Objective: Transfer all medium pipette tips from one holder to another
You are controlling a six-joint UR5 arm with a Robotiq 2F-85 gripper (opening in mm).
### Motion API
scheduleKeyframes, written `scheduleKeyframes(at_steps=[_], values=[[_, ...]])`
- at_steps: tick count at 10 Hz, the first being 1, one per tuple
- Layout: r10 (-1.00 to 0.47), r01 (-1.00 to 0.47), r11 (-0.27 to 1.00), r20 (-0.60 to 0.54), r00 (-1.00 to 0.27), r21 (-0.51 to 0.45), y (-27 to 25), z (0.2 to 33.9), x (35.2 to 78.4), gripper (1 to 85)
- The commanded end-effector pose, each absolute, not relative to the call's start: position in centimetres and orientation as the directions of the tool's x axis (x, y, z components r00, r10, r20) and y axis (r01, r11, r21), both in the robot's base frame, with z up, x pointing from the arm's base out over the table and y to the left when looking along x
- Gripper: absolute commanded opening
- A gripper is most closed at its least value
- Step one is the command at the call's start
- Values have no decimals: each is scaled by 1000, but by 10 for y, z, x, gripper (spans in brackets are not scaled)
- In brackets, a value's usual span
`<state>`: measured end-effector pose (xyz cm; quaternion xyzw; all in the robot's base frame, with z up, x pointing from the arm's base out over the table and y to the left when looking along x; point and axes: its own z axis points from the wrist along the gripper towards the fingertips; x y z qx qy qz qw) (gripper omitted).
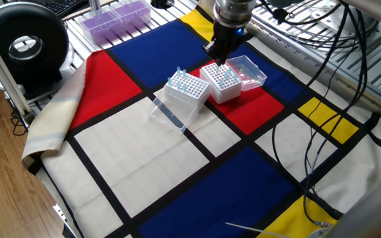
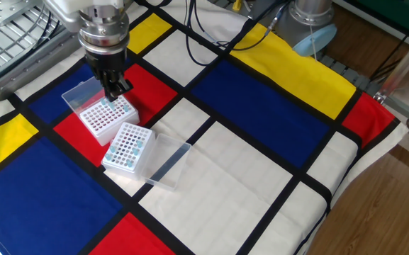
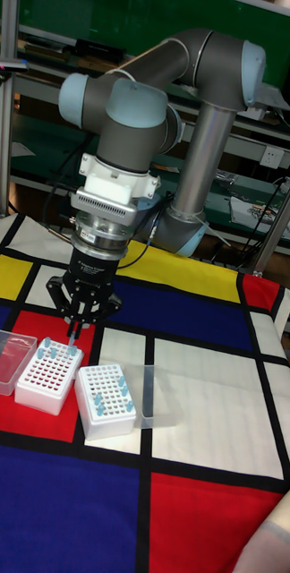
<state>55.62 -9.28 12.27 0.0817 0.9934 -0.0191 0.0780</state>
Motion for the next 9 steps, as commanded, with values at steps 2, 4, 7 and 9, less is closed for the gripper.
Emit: scheduleKeyframes(at_steps=[2, 4, 7, 9], values=[[194, 195, 981, -162, -968, 9, -85, 121, 556, 10], [191, 192, 981, -166, -968, 10, -86, 119, 555, 10], [184, 184, 983, -176, -967, 14, -88, 115, 557, 10], [179, 179, 984, -181, -967, 17, -88, 113, 558, 10]])
